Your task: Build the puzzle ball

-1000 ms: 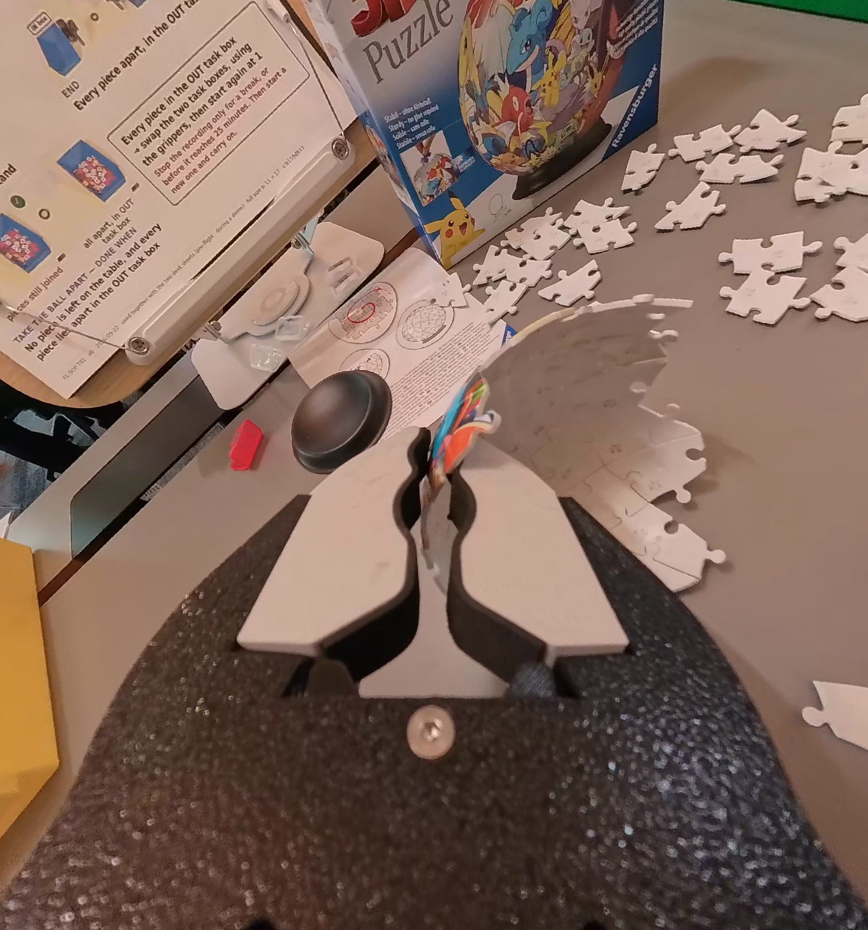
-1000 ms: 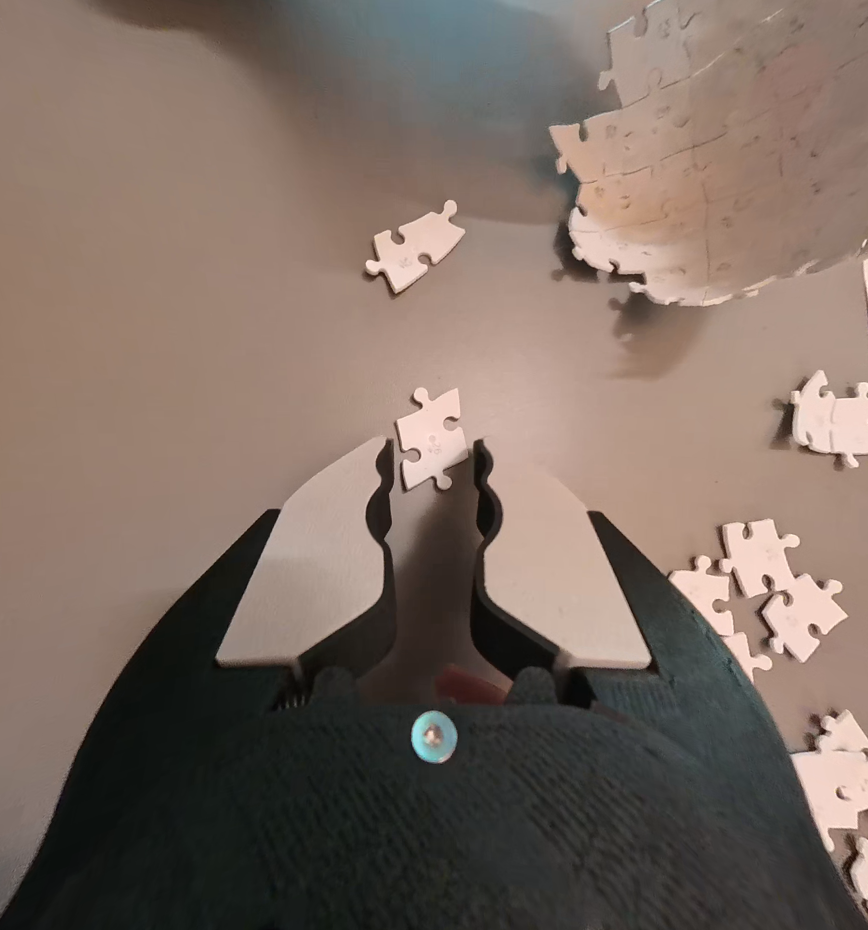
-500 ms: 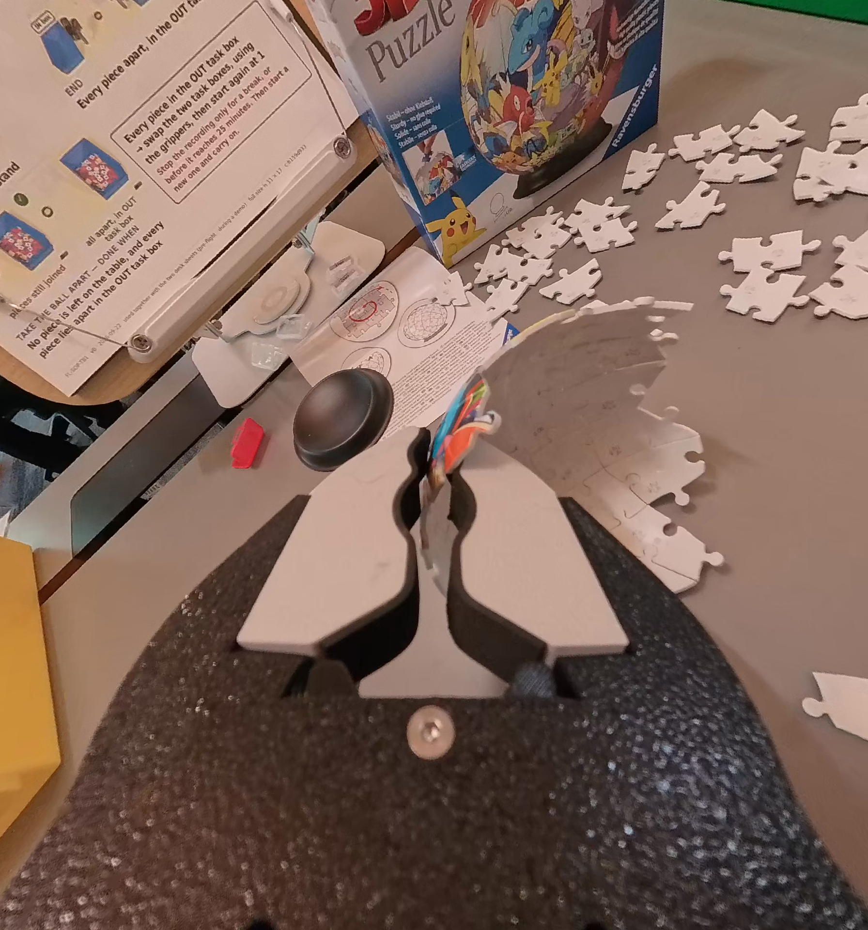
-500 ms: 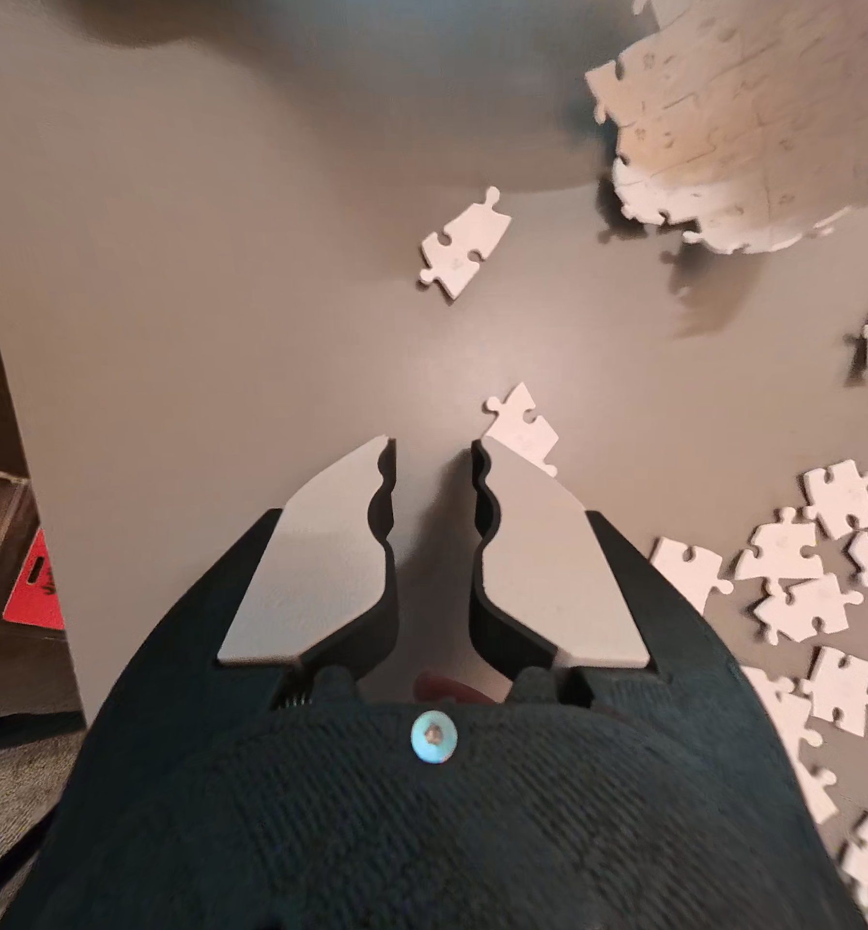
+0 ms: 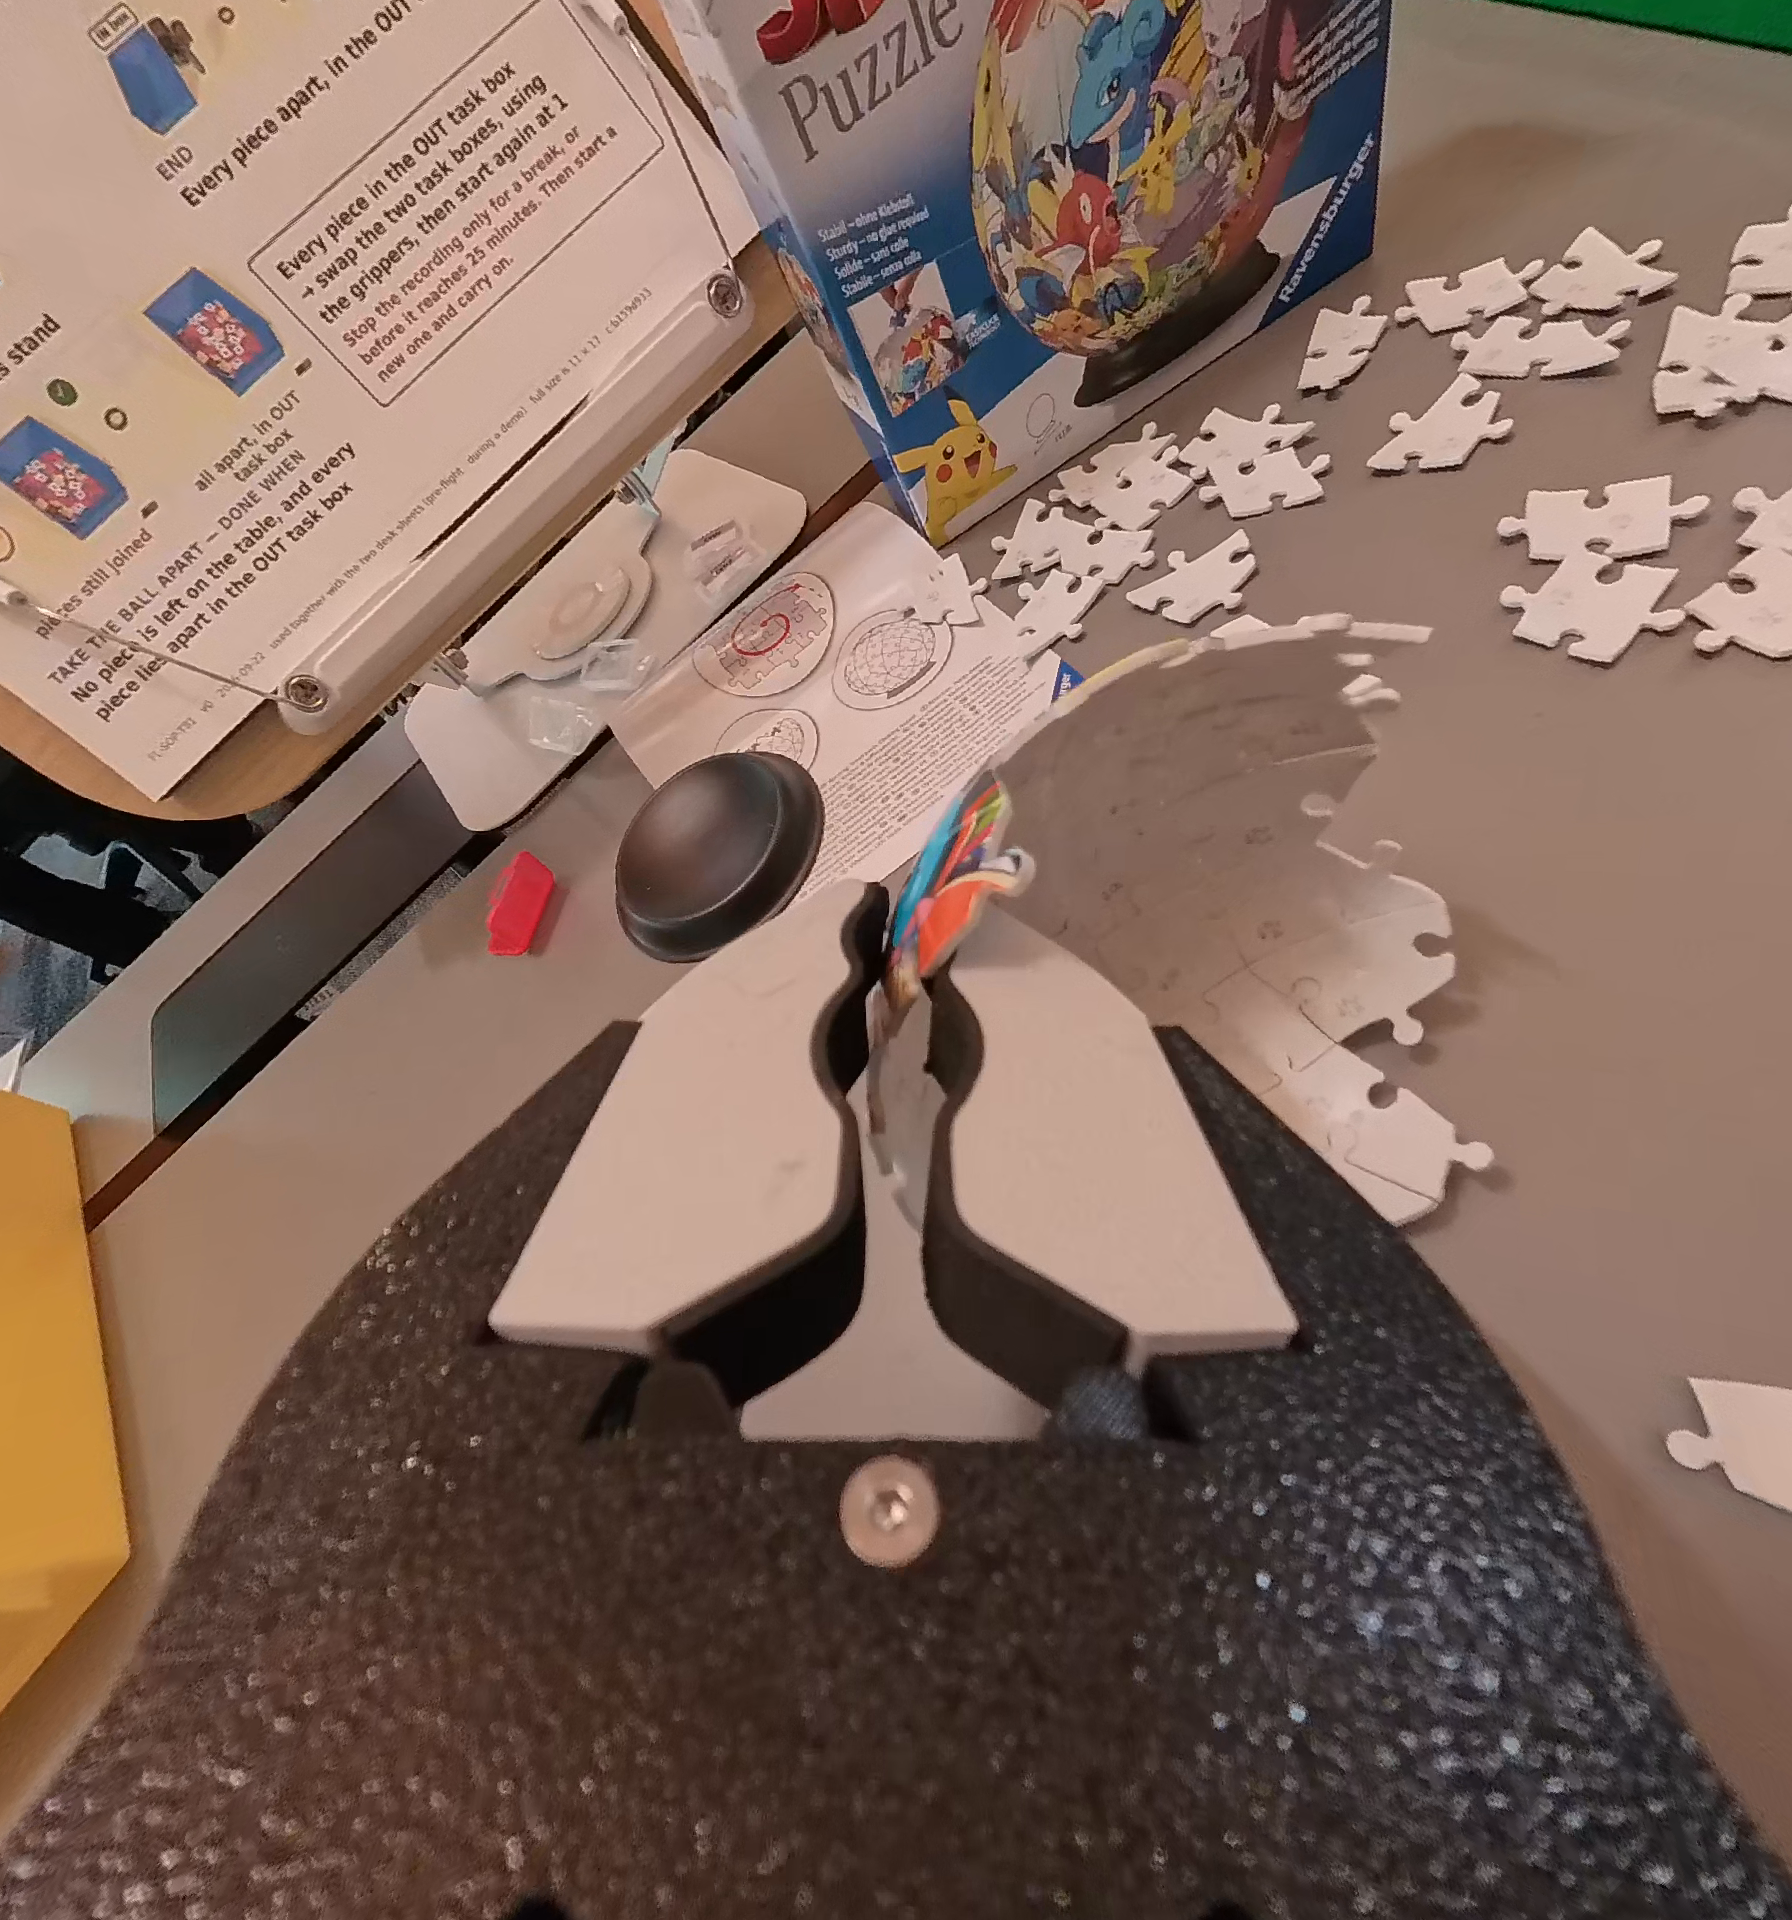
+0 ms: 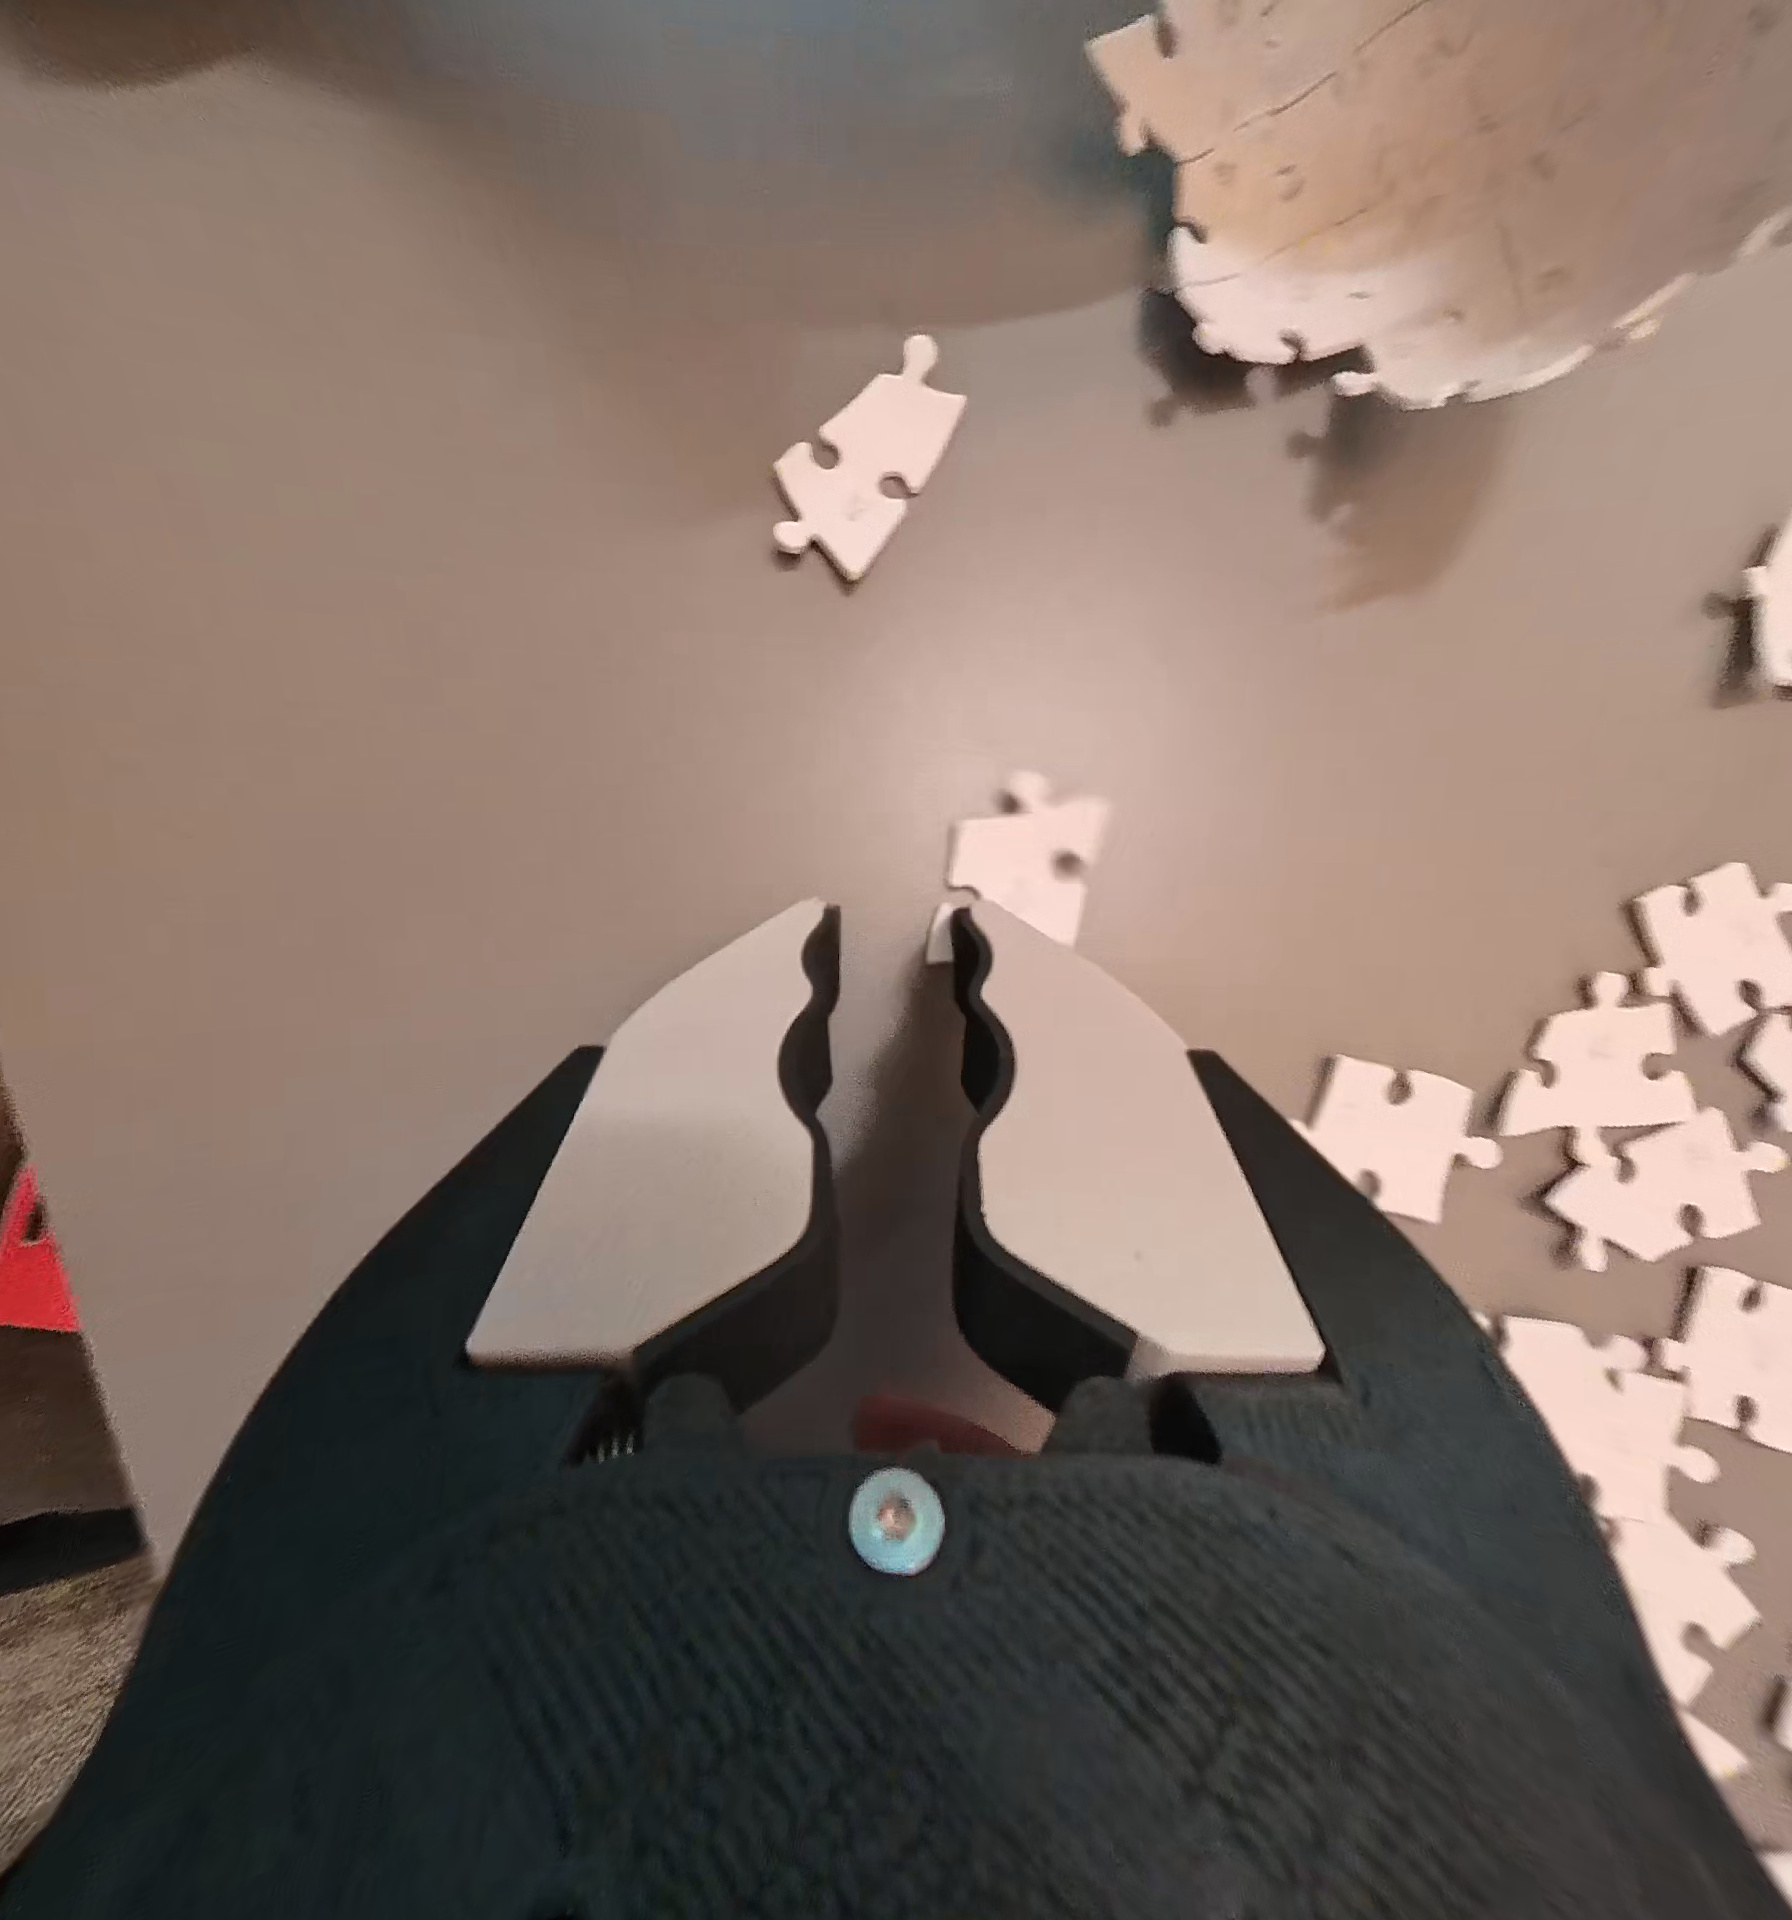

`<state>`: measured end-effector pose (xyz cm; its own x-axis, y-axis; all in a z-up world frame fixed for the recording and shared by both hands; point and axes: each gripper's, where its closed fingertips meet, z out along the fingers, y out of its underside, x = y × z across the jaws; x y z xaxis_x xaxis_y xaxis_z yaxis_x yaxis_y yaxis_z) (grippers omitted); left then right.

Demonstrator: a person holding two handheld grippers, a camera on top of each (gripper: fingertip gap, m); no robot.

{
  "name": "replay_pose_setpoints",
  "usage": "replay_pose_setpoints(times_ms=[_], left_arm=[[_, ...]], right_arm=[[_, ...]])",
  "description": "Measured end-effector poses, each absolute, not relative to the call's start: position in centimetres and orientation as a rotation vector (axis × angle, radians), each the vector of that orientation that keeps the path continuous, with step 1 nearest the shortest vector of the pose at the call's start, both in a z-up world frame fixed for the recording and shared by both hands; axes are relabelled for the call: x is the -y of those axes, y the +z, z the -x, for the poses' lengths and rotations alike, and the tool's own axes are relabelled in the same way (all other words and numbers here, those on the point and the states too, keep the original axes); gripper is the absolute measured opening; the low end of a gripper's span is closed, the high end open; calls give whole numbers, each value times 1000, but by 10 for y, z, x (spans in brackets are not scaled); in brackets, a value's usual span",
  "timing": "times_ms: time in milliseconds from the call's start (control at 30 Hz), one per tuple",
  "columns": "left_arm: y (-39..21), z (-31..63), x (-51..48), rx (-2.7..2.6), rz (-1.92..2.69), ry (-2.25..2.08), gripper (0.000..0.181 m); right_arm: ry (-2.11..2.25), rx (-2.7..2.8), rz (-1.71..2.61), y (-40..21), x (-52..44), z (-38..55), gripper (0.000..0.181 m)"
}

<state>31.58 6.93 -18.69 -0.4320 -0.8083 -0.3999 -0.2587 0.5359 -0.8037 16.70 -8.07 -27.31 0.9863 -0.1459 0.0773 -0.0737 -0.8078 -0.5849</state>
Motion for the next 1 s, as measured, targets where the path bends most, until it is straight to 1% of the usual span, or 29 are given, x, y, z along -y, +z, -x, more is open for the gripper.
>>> replay_pose_setpoints(times_ms=[167, 367, 633, 833, 900, 1000], left_arm=[[-187, -316, -67, -1956, 863, -857, 5], [-188, -315, -65, -1958, 860, -857, 5], [-187, -317, -66, -1953, 864, -857, 5], [-187, -316, -65, -1955, 857, -859, 5], [-186, -316, -66, -1952, 860, -861, 5], [-185, -316, -65, -1949, 860, -863, 5]], right_arm=[[-202, -165, 2512, -271, 84, -166, 29], [-291, -215, 2488, -264, 92, -187, 29], [-213, -224, 2516, -270, 87, -174, 27], [-238, -258, 2448, -254, 85, -179, 28], [-298, -294, 2509, -260, 96, -189, 28], [-273, -289, 2598, -272, 103, -185, 26]])
